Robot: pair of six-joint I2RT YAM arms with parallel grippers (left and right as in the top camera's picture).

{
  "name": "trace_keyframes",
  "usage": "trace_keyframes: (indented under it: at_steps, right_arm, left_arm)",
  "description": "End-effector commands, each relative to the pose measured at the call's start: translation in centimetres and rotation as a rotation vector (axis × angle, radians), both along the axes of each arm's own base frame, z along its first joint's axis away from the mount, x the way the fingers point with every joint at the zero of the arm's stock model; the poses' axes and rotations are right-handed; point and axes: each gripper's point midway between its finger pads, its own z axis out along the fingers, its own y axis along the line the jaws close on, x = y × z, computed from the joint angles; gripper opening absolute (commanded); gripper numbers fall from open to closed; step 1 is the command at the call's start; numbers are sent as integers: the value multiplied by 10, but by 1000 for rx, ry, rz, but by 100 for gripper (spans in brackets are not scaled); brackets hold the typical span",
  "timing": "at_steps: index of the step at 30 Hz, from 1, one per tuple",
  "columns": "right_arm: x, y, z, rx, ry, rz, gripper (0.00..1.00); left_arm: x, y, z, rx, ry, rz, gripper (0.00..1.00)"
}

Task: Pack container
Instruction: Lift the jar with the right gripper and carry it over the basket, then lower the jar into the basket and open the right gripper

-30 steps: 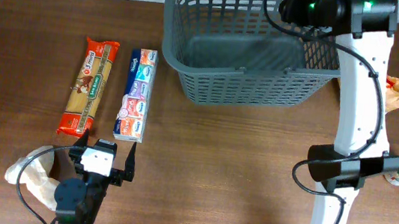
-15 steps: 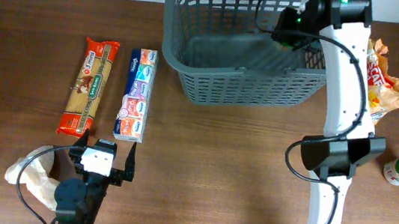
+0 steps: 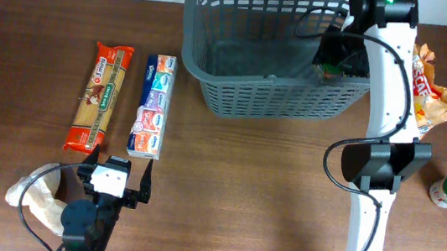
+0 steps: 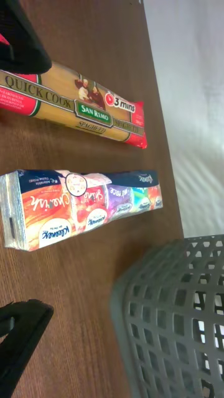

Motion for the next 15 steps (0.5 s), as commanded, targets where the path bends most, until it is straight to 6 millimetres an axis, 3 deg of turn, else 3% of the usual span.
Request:
trace_keyframes:
  at_steps: [1,5,15]
  right_arm:
    - [-1,10,-12,21,32,16,6]
    - [-2,15,-30,11,77,26,6]
    - [-12,13,-52,-20,155,28,9]
  left_arm:
    - [0,2,-5,3,11,9,99]
    - [0,2,-5,3,11,9,99]
    - [0,2,-5,3,11,9,99]
